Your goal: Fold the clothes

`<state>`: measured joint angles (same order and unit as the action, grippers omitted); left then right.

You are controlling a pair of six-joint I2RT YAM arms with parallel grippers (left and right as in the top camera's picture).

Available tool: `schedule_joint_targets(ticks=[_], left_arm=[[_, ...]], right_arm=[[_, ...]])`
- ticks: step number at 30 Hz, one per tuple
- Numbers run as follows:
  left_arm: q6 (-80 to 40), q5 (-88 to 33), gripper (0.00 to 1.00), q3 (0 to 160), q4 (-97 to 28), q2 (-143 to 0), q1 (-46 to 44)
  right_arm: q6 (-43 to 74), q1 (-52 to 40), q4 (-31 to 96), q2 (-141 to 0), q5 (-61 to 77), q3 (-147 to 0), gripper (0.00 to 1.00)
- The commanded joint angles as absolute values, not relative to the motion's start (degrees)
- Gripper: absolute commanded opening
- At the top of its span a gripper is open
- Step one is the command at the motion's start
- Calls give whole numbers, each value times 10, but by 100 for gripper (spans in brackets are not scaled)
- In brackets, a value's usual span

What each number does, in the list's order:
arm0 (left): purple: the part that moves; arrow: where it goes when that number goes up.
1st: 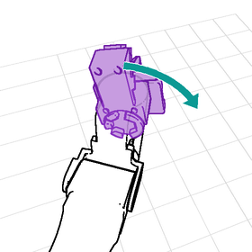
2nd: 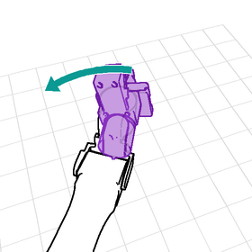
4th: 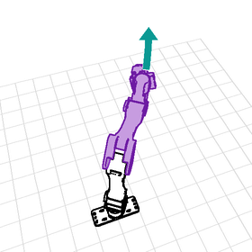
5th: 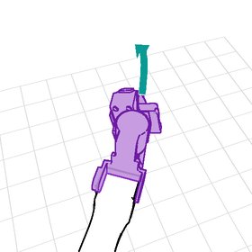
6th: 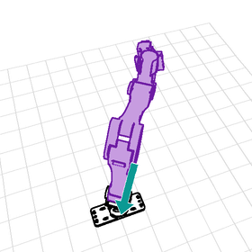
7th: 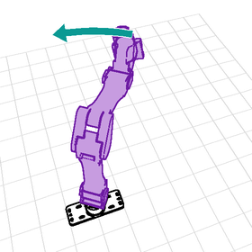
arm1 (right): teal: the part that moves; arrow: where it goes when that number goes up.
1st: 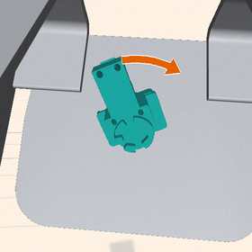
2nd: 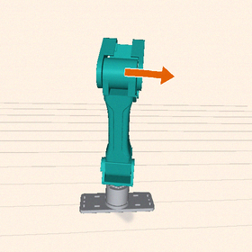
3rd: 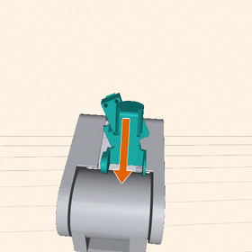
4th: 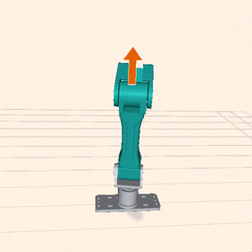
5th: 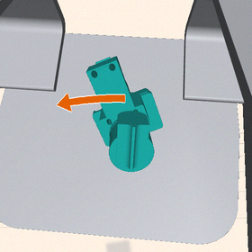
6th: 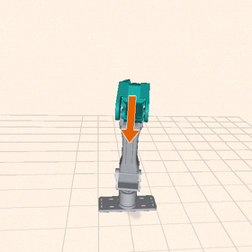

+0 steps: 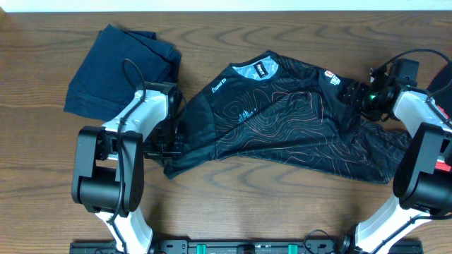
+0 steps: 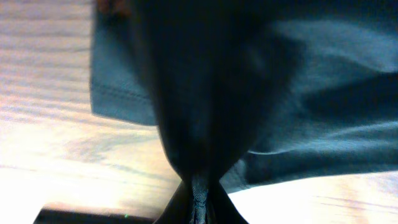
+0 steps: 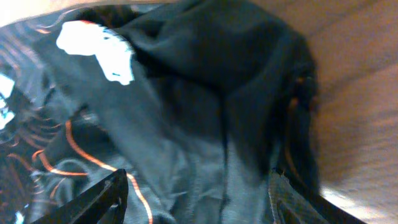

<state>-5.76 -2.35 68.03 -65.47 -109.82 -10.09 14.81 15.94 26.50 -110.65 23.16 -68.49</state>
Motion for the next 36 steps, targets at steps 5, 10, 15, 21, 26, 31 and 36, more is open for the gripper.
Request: schedule_joint_targets(ticks=[5,10,15,21,26,31,36], left_arm=[[-35,-57,6,684,-650,-1086,-100],[0,-105,31,687,-654,-1086,-100],[6,-112,32,704,-662,-1084,-100],[6,-112,46,731,-651,-1080,-100],[-11,-112,58,734,-619,-1080,-100],[-11,-114,58,734,-612,-1080,-100],[-11,-141,59,734,-598,-1080,-100]], right_arm=[[-43,143,195,-1107,538,-685,70],[44,112,152,-1107,464,-698,68],[56,59,166,-1107,319,-736,78],[58,-9,178,-1107,127,-760,86],[55,-42,160,-1128,64,-760,82],[55,-63,98,-1178,65,-760,80],[51,-80,42,-1225,90,-760,78]])
